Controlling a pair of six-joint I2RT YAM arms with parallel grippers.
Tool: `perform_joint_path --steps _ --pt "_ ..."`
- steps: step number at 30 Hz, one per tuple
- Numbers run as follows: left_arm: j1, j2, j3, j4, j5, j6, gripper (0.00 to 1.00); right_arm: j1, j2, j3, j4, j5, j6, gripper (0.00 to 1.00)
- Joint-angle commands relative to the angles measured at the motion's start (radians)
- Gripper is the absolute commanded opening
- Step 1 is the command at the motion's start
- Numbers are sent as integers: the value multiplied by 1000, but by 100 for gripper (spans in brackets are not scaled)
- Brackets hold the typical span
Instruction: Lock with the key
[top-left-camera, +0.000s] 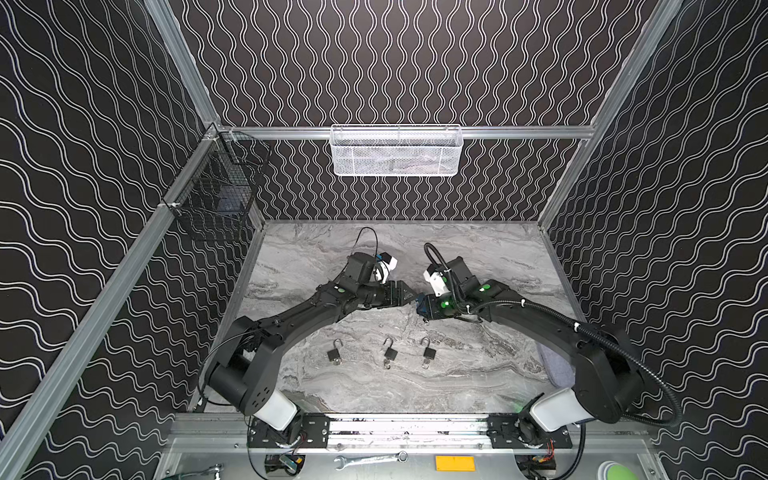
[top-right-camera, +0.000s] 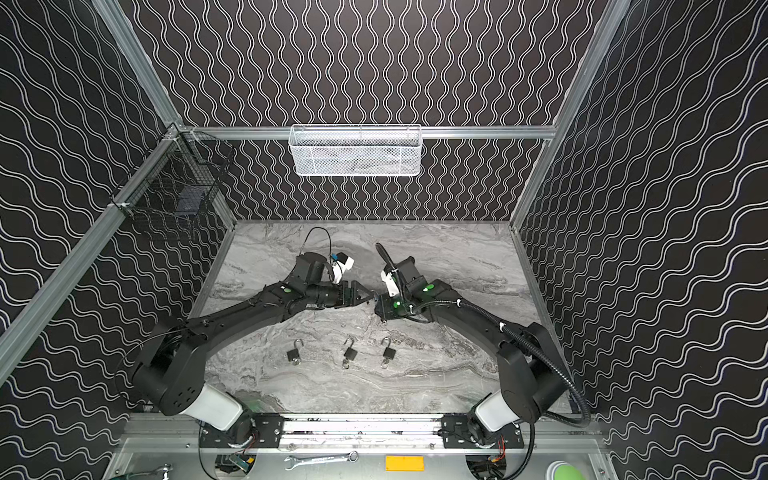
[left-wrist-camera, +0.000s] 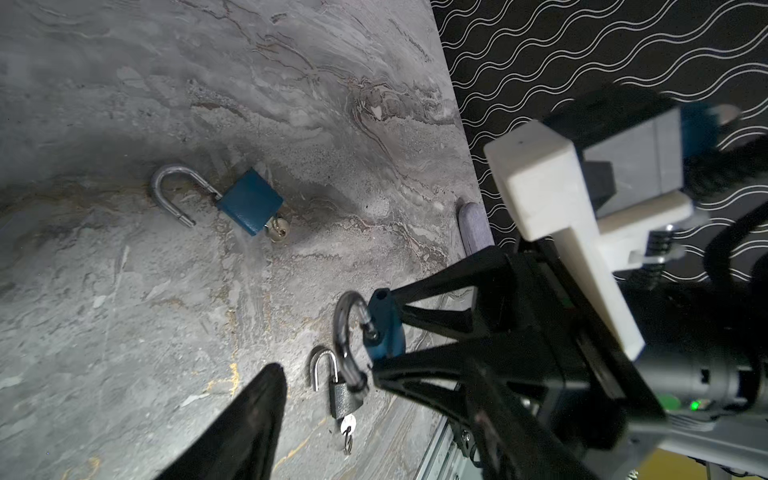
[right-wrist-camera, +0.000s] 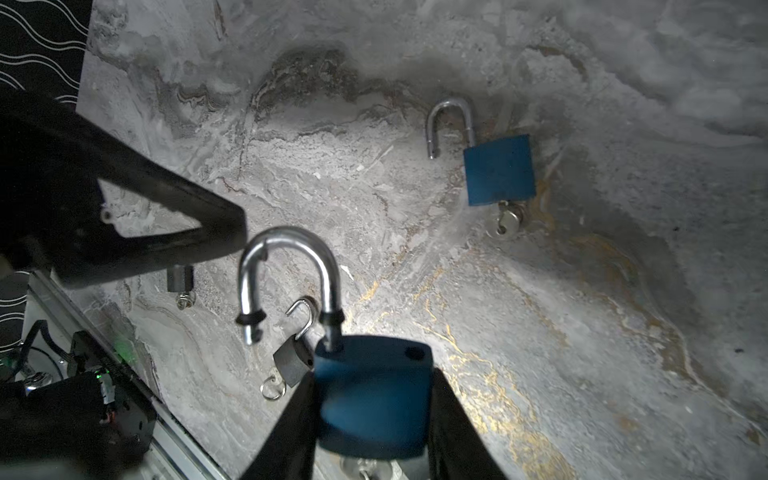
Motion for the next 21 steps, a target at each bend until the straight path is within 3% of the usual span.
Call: perform_joint_path --steps 1,21 --pt "2 14 1 65 38 -23 68 10 9 23 21 12 -6 2" --pt "26 63 2 149 63 -56 52 17 14 24 14 14 -17 2"
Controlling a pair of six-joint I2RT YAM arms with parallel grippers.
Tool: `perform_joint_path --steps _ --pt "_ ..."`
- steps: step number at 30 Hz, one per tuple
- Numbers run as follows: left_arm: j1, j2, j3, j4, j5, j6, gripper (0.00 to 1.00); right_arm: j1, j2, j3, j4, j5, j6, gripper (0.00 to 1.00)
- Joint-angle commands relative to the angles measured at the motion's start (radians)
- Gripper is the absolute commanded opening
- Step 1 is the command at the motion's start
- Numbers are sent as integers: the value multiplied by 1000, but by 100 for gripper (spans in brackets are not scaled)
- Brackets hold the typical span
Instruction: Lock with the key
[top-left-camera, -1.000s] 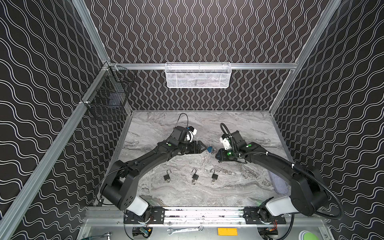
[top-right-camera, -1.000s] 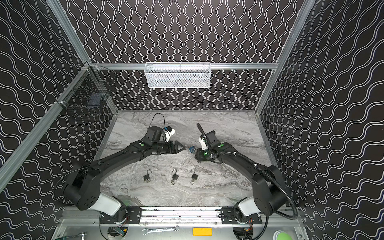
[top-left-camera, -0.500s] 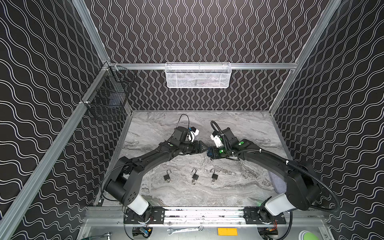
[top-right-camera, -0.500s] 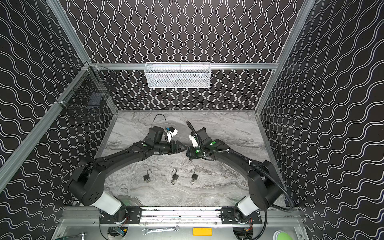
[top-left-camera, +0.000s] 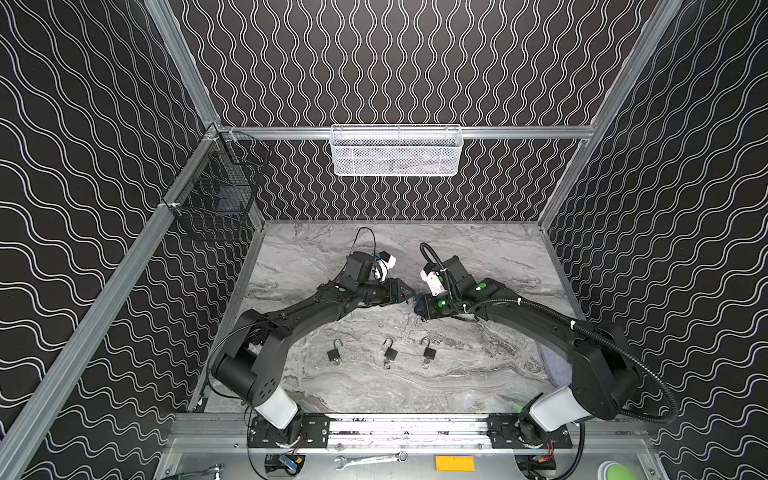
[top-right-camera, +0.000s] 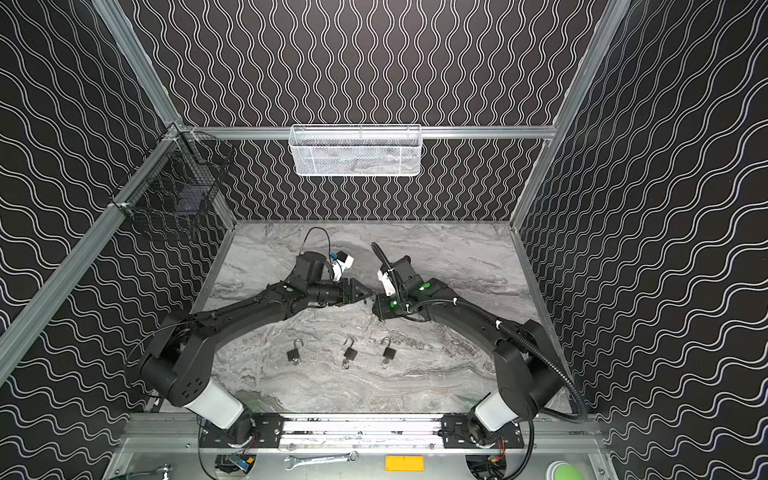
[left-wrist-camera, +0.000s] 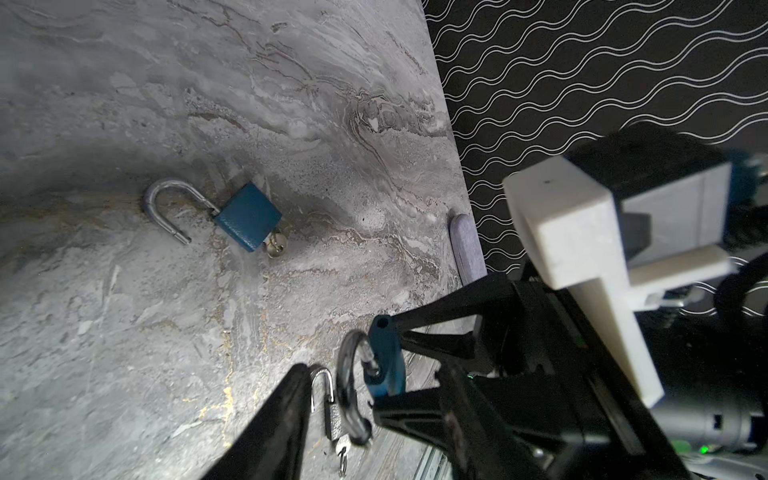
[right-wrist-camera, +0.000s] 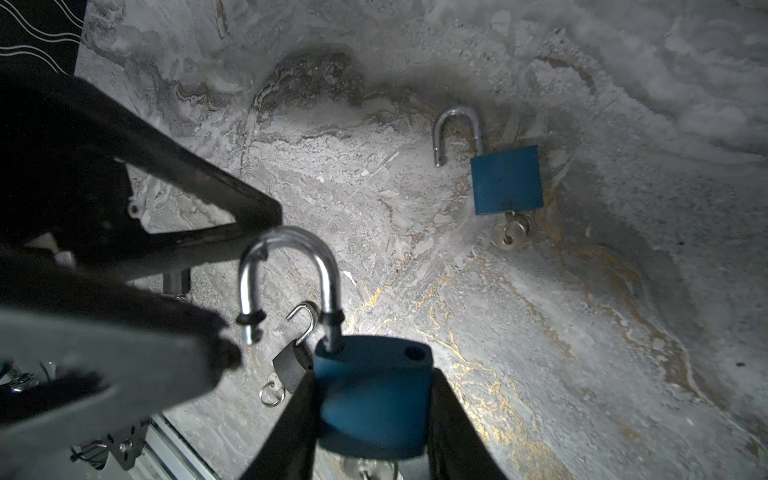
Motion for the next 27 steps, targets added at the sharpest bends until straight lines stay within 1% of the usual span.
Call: perform_joint_path --steps 1,12,19,27 --pt "1 15 11 59 27 -13 51 2 -2 10 17 -5 -8 2" --pt "2 30 8 84 42 -25 41 3 -4 9 17 -8 -14 2" --pt "2 33 0 85 39 -29 32 5 -9 4 20 -9 -13 2" --pt "2 40 15 71 35 -25 19 5 -10 4 19 -8 -15 2"
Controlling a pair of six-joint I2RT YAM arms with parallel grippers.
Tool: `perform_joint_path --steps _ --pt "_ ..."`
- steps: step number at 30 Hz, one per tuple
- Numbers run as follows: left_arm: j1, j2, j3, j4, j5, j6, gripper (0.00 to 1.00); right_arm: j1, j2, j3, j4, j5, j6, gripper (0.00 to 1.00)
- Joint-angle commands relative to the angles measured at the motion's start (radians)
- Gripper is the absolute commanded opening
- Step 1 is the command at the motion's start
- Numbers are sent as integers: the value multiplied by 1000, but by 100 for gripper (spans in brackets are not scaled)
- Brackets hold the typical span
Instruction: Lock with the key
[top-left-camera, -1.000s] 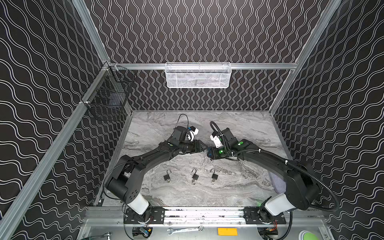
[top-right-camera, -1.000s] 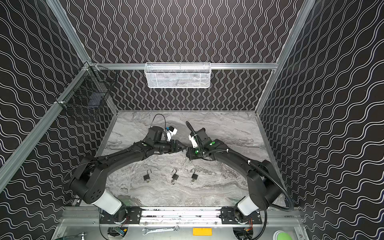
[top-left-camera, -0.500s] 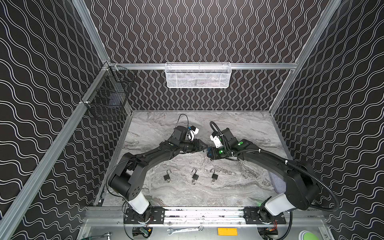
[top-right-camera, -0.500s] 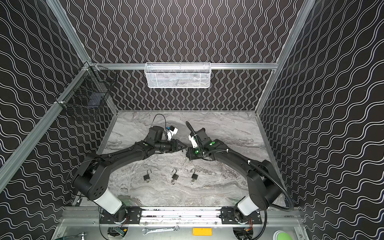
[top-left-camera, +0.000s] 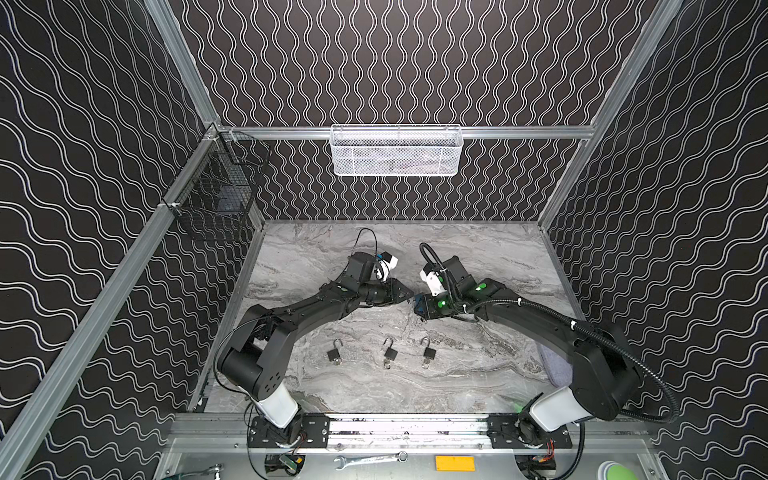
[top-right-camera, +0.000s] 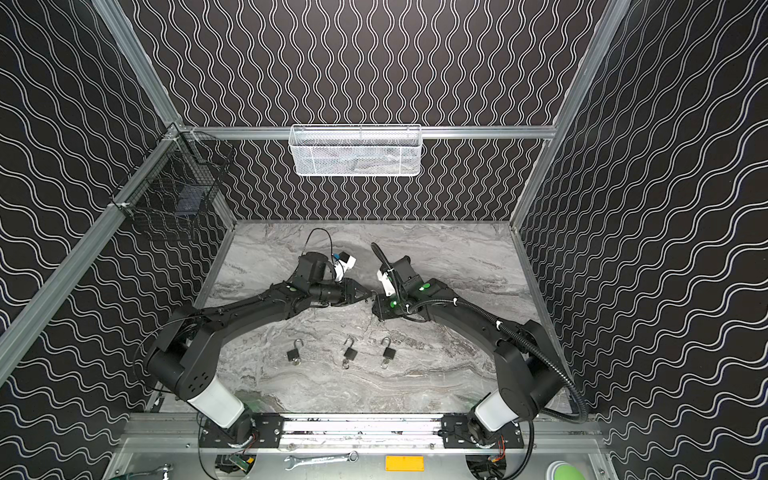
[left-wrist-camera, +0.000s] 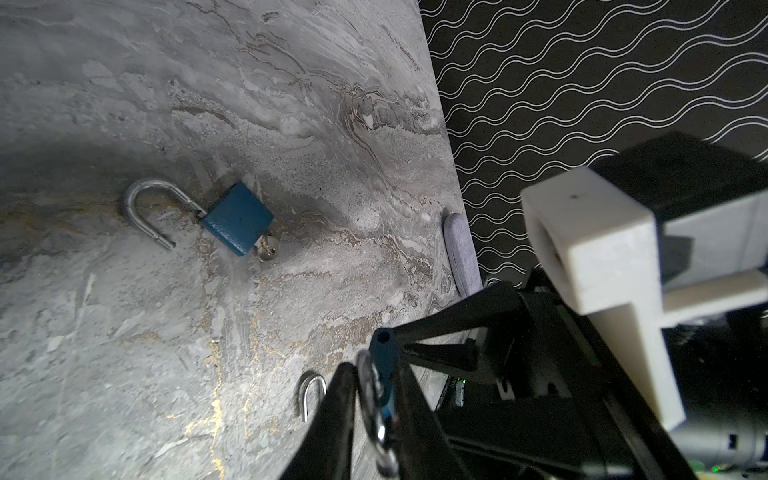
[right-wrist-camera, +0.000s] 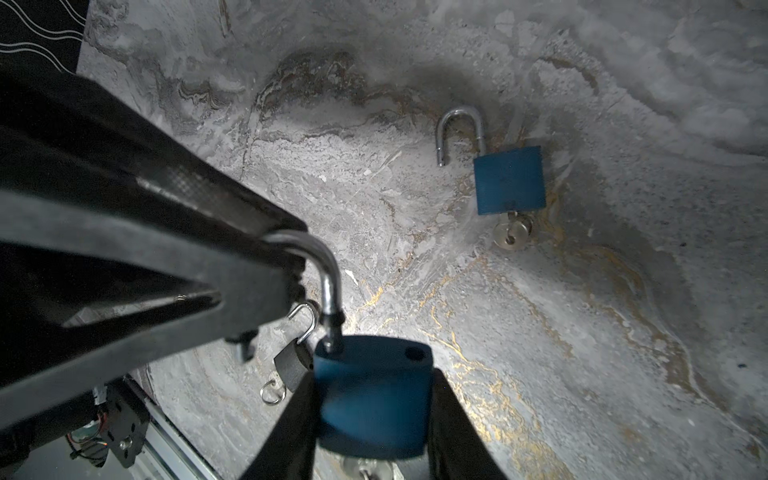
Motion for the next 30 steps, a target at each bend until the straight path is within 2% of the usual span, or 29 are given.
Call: perform_joint_path --steps 1,11,14,21,25,30 --pt "2 9 12 28 5 1 18 2 -9 3 19 -6 -12 2" --pt "2 20 12 21 -3 5 7 1 -15 -7 25 -7 -11 3" --pt "1 21 19 13 -3 7 1 2 -10 2 15 -5 -13 4" --pt "1 -6 61 -83 -31 21 0 1 -24 -12 30 -5 -11 8" --pt "0 -29 61 -95 -38 13 0 2 -19 -11 40 -8 -6 15" --pt "1 -42 56 -99 -40 11 0 2 -23 -8 48 -18 -3 30"
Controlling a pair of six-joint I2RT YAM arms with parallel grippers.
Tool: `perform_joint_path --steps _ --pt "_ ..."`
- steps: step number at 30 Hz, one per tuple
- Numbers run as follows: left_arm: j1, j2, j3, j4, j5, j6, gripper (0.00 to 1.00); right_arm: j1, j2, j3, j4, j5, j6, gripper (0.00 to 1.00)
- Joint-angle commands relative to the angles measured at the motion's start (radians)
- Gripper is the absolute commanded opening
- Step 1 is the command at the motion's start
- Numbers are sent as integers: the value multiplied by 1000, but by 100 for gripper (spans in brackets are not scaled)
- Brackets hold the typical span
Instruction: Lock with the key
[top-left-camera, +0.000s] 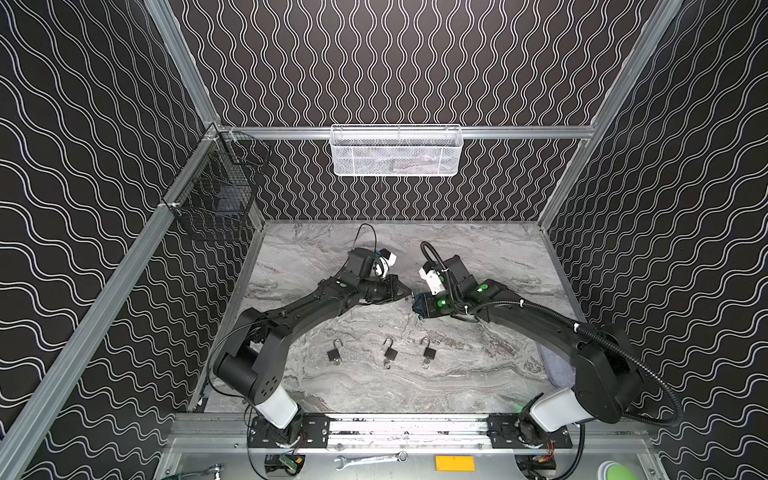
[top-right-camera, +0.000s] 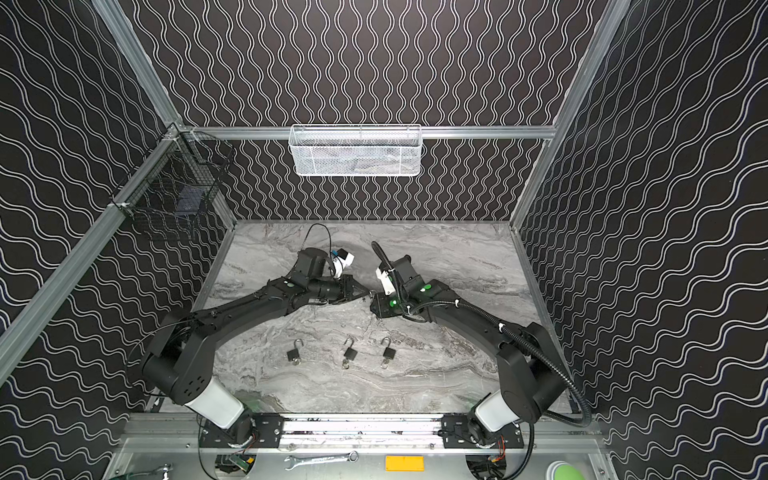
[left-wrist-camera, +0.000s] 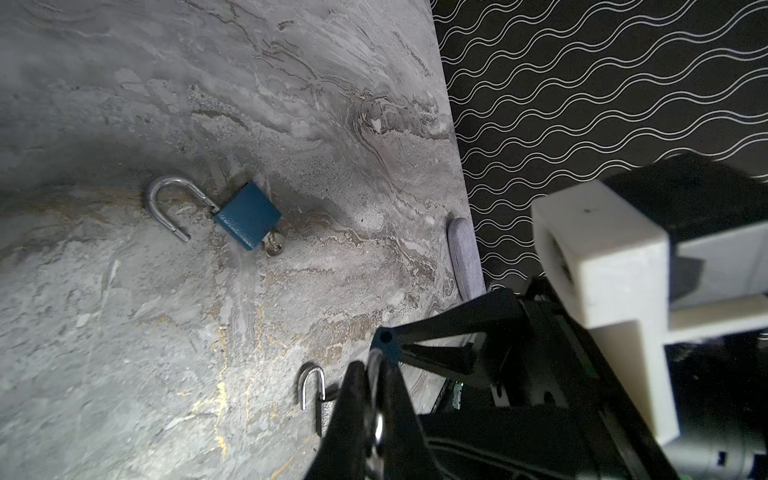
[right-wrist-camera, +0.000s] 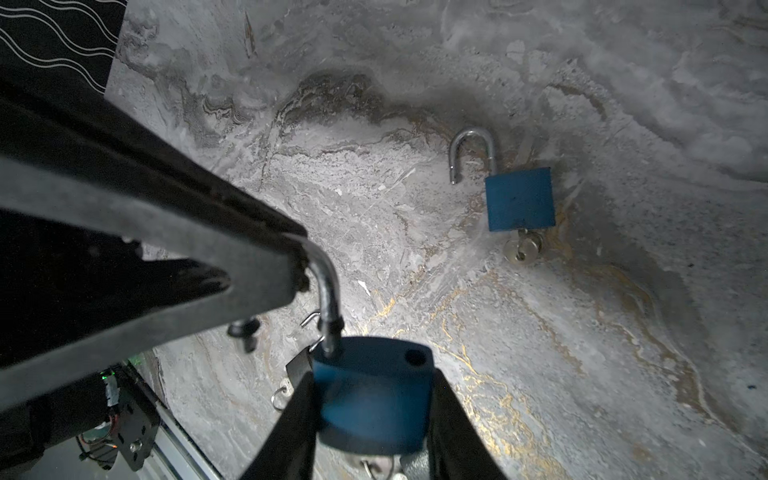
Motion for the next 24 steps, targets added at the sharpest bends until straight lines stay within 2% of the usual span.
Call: perform_joint_path --steps 1,6,13,19,24 --pt "1 -8 3 21 -2 8 0 1 -10 4 10 -7 -3 33" --pt "1 -20 -8 37 -1 -9 0 1 -26 0 6 -8 -6 47" --pt "2 -31 -13 53 -1 -28 0 1 -40 -8 0 -1 -4 54" --pt "14 -51 -32 54 -14 -39 0 1 -82 -35 -7 20 -4 69" --pt "32 -74 -59 78 -18 -73 0 -1 -127 -43 -24 37 -28 73"
